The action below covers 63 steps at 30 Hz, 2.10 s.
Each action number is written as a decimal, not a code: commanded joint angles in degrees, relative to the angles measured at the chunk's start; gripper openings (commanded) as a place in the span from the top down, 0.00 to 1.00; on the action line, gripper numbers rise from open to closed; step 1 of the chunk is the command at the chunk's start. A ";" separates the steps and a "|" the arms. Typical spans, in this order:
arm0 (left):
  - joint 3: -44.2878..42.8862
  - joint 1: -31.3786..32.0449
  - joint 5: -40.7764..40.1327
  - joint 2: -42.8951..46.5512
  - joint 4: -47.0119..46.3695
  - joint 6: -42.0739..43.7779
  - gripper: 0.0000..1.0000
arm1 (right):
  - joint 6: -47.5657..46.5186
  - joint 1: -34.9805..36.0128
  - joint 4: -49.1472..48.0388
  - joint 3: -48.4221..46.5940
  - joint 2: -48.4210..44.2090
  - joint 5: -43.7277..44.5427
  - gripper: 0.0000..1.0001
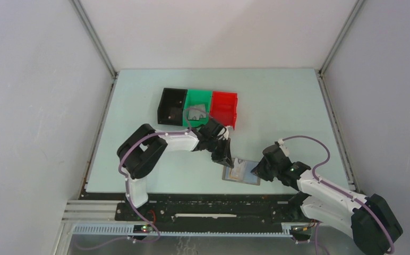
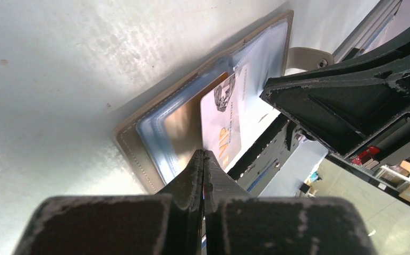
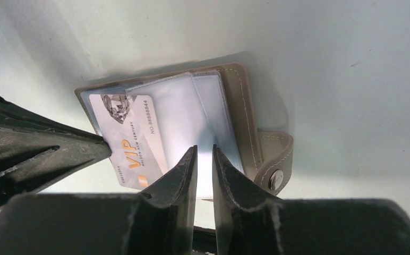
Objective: Take the credit cards out of the card holder
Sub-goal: Remove the credit card from the card holder.
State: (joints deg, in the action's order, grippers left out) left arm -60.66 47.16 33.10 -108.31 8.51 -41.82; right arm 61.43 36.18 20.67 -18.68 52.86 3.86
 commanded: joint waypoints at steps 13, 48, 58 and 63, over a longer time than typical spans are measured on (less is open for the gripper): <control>1.34 -0.50 1.78 3.35 -0.67 1.46 0.88 | -0.78 -0.23 1.39 0.76 0.13 1.11 0.75; 2.91 -0.53 3.49 2.86 -4.83 -0.89 0.73 | -0.70 2.58 -12.60 -0.31 6.38 -6.58 0.73; 3.17 -0.50 4.22 2.61 -6.04 -1.72 0.73 | -0.61 2.58 -13.96 -0.31 7.69 -7.19 0.73; 2.96 -0.46 4.94 2.34 -6.83 -2.20 0.86 | -0.72 2.60 -14.12 -0.31 7.70 -7.21 0.73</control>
State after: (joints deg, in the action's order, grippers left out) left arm -58.94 46.68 36.05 -107.81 3.95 -43.24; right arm 61.04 38.28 7.79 -18.00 60.23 -3.55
